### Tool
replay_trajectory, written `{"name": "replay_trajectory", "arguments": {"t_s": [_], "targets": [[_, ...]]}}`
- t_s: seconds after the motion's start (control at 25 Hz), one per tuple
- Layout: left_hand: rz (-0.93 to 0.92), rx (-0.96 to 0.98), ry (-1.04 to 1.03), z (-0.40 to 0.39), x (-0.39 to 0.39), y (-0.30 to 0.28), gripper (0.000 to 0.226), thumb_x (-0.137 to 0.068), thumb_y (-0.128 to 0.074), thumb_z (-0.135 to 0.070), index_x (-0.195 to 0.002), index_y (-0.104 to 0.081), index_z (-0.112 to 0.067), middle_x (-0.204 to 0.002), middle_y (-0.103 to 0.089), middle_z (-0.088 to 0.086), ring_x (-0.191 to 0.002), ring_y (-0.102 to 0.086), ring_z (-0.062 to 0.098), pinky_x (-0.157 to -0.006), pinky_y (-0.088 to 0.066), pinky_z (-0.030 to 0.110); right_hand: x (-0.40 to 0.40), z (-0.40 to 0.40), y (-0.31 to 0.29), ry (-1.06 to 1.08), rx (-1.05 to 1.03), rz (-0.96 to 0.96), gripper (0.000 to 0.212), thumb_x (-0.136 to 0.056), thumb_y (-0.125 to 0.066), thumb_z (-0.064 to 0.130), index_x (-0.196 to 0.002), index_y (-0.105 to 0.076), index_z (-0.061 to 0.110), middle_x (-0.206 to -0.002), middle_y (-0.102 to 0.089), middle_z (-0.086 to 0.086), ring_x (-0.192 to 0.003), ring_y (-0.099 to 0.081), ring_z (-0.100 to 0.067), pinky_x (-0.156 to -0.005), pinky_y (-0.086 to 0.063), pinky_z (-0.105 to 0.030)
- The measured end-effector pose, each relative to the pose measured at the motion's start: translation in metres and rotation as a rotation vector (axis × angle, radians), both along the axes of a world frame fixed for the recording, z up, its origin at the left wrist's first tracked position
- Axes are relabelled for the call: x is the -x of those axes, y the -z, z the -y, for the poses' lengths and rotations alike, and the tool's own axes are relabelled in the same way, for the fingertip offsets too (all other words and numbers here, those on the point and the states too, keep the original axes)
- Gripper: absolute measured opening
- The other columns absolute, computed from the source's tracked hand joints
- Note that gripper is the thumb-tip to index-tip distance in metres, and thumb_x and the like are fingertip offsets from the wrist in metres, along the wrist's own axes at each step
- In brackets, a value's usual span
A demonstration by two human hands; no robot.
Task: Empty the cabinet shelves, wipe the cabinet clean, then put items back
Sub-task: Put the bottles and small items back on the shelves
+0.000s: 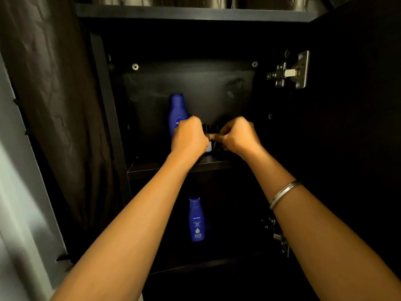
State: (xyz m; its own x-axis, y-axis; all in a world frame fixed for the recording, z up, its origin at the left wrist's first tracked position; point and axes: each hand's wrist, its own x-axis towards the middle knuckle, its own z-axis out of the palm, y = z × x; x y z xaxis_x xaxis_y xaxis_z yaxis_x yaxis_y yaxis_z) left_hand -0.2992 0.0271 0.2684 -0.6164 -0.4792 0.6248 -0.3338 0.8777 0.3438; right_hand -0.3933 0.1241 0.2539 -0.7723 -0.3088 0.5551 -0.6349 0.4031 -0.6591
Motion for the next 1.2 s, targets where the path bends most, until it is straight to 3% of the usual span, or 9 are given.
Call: {"name": "replay_trajectory", "arguments": {"t_s": [0.2,0.32,0.44,0.56,0.84,1.08,1.2], "targets": [[-0.108,-0.047,0.02,-0.003,-0.01,0.01,0.025,-0.089,-0.076,-0.03,-0.099,-0.066,-0.01,-0.084,-0.056,0.003,-0.077,-0.056,0.019,-0.058,-0.039,0.029,0.0,-0.004,0.005,-0.077,0.06,0.064,0.042,-0.061,-0.09,0.048,-0.071,-0.069,0.013,-0.066,-0.071,-0.003,-0.065,-0.071,-0.019,-0.064,-0.061,-0.045],[-0.117,-0.045,0.024,-0.008,-0.016,0.013,0.027,-0.087,-0.076,-0.032,-0.101,-0.066,-0.011,-0.086,-0.057,0.004,-0.078,-0.053,0.018,-0.058,-0.037,0.027,0.002,-0.01,0.005,-0.125,0.074,0.106,0.029,-0.067,-0.09,0.033,-0.075,-0.07,0.014,-0.071,-0.073,-0.004,-0.068,-0.073,-0.019,-0.069,-0.062,-0.044],[-0.08,-0.067,-0.004,-0.011,-0.021,0.014,0.029,-0.087,-0.076,-0.029,-0.107,-0.068,-0.01,-0.101,-0.065,0.01,-0.093,-0.061,0.024,-0.068,-0.042,0.03,0.0,-0.01,0.006,-0.112,0.046,0.093,0.018,-0.069,-0.089,0.02,-0.071,-0.071,0.015,-0.069,-0.073,-0.003,-0.068,-0.072,-0.018,-0.07,-0.062,-0.043],[-0.076,-0.08,-0.015,-0.009,-0.021,0.016,0.027,-0.085,-0.079,-0.029,-0.104,-0.071,-0.012,-0.104,-0.068,0.012,-0.099,-0.066,0.031,-0.067,-0.045,0.031,-0.003,-0.007,0.006,-0.08,0.02,0.047,0.021,-0.063,-0.09,0.021,-0.067,-0.071,0.015,-0.063,-0.071,0.0,-0.065,-0.07,-0.016,-0.068,-0.062,-0.04],[-0.104,-0.085,-0.024,-0.007,-0.023,0.02,0.028,-0.083,-0.08,-0.03,-0.102,-0.071,-0.012,-0.102,-0.069,0.011,-0.098,-0.066,0.03,-0.072,-0.05,0.034,-0.004,-0.007,0.008,-0.038,0.024,0.075,0.026,-0.061,-0.093,0.023,-0.071,-0.07,0.015,-0.067,-0.071,0.001,-0.067,-0.07,-0.013,-0.07,-0.062,-0.037],[-0.298,-0.059,0.119,0.001,-0.04,0.038,0.013,-0.083,-0.072,-0.021,-0.096,-0.072,-0.018,-0.087,-0.074,0.0,-0.083,-0.07,0.019,-0.078,-0.058,0.036,-0.01,-0.012,0.012,-0.03,0.243,0.018,0.01,-0.073,-0.077,0.014,-0.074,-0.069,0.02,-0.065,-0.068,0.006,-0.066,-0.068,-0.011,-0.072,-0.061,-0.036],[-0.42,0.063,0.221,-0.006,-0.052,0.048,0.018,-0.085,-0.067,-0.018,-0.102,-0.07,-0.014,-0.096,-0.072,0.002,-0.085,-0.068,0.019,-0.082,-0.057,0.038,-0.033,-0.016,0.013,-0.057,0.267,-0.138,0.006,-0.08,-0.07,0.016,-0.084,-0.071,0.021,-0.067,-0.065,0.011,-0.067,-0.064,-0.007,-0.071,-0.056,-0.028]]}}
